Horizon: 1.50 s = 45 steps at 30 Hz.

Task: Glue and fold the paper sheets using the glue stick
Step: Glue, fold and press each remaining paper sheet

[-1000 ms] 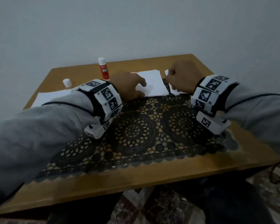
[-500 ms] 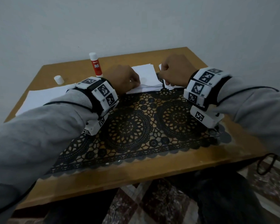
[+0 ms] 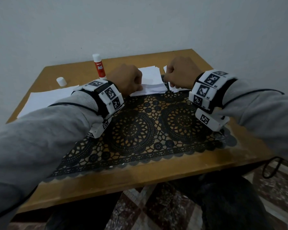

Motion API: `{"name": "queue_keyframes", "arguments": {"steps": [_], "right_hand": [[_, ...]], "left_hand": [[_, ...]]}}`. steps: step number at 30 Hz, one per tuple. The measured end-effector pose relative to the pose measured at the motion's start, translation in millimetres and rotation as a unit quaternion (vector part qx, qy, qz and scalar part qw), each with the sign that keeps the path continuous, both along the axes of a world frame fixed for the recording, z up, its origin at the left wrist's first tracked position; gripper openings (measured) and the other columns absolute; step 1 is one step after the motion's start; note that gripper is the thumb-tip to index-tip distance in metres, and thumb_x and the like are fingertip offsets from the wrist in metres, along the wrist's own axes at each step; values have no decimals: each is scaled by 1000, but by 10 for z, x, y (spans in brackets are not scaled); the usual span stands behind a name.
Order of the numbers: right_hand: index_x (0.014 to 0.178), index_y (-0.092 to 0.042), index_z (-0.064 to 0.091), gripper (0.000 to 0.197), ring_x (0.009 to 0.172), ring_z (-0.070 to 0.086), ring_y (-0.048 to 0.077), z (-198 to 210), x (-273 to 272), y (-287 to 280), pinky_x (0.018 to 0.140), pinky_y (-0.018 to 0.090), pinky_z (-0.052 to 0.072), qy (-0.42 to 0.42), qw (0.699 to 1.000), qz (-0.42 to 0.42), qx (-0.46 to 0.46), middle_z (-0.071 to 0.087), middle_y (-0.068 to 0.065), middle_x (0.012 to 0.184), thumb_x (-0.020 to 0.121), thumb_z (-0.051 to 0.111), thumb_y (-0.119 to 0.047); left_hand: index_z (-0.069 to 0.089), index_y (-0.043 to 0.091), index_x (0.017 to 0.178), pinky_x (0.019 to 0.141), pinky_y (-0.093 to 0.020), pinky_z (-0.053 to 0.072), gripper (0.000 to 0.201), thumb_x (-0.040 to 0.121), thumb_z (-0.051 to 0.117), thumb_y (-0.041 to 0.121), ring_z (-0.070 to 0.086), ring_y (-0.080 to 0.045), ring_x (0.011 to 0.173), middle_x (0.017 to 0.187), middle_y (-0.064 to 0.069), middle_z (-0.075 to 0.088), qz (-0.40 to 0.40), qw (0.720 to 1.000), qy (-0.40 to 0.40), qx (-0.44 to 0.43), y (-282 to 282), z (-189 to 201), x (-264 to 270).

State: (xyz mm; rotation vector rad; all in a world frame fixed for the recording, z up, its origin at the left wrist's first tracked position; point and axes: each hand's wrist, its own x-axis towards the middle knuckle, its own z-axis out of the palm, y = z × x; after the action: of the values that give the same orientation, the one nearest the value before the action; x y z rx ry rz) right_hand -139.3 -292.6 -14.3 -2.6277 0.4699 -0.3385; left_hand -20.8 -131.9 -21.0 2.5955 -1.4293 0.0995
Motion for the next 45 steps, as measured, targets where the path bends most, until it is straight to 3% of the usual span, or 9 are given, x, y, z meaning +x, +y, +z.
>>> {"name": "queue_keyframes", "arguments": {"steps": [7, 11, 15, 20, 29, 38, 41, 43, 45], "right_hand": [[81, 11, 69, 22, 54, 57, 22, -5, 4, -18, 48, 24, 44, 37, 999, -8, 4, 71, 20, 75, 85, 56, -6], [71, -1, 73, 20, 46, 54, 15, 2, -12, 17, 46, 22, 45, 57, 998, 13, 36, 66, 10, 61, 82, 57, -6], [69, -7, 74, 17, 46, 52, 15, 29, -25, 37, 45, 22, 43, 16, 998, 18, 57, 66, 9, 61, 82, 63, -8], [82, -7, 76, 13, 43, 51, 15, -3, -12, 28, 39, 16, 41, 74, 994, 41, 74, 66, 9, 62, 87, 65, -12], [93, -7, 76, 18, 42, 50, 13, -25, -2, 12, 35, 11, 36, 105, 992, 59, 37, 64, 7, 60, 91, 59, -11], [90, -5, 76, 20, 32, 48, 2, -9, -34, 13, 37, 9, 37, 105, 991, 78, 25, 65, 6, 59, 90, 56, -9], [89, -6, 76, 20, 32, 48, 2, -4, -44, 16, 37, 9, 37, 102, 992, 77, 22, 66, 6, 59, 90, 57, -9], [88, -5, 76, 20, 33, 49, 2, -2, -52, 26, 38, 10, 38, 99, 992, 76, 18, 67, 8, 61, 90, 57, -10], [87, -4, 76, 20, 33, 49, 2, -7, -54, 38, 38, 9, 38, 94, 992, 79, 9, 67, 9, 62, 90, 57, -10]], "left_hand": [[64, 12, 79, 70, -34, 45, 20, 88, 65, 31, 54, -18, 76, 78, 1, 58, 5, 1000, 4, -23, -1, -11, -11], [65, 11, 81, 69, -32, 43, 19, 88, 65, 29, 53, -18, 77, 79, 2, 56, 11, 999, 4, -32, -3, -20, -4], [64, 12, 80, 68, -30, 39, 20, 89, 64, 29, 52, -17, 77, 80, 1, 56, 16, 999, 3, -34, -1, -18, 0], [61, 12, 78, 66, -29, 34, 22, 91, 61, 29, 50, -16, 73, 73, 4, 52, 24, 999, 6, -46, 10, -10, -11], [63, 7, 90, 72, -27, 38, 7, 87, 63, 13, 51, -17, 84, 90, 0, 56, 20, 997, 6, -80, 126, 53, 18], [68, 15, 83, 76, -27, 42, 21, 78, 58, -2, 59, -19, 82, 87, -2, 69, -29, 995, 1, -93, 890, 313, -232], [68, 17, 76, 78, -26, 44, 25, 76, 60, -7, 60, -14, 82, 96, -2, 69, -33, 994, 22, -100, 1263, 236, -373], [68, 16, 77, 77, -15, 43, 27, 75, 60, -10, 59, -9, 84, 100, 0, 67, -47, 994, 44, -93, 1497, 144, -443], [67, 22, 75, 81, -20, 48, 34, 75, 62, -12, 62, -14, 91, 100, 3, 66, -54, 994, 60, -69, 1666, 42, -475]]}}
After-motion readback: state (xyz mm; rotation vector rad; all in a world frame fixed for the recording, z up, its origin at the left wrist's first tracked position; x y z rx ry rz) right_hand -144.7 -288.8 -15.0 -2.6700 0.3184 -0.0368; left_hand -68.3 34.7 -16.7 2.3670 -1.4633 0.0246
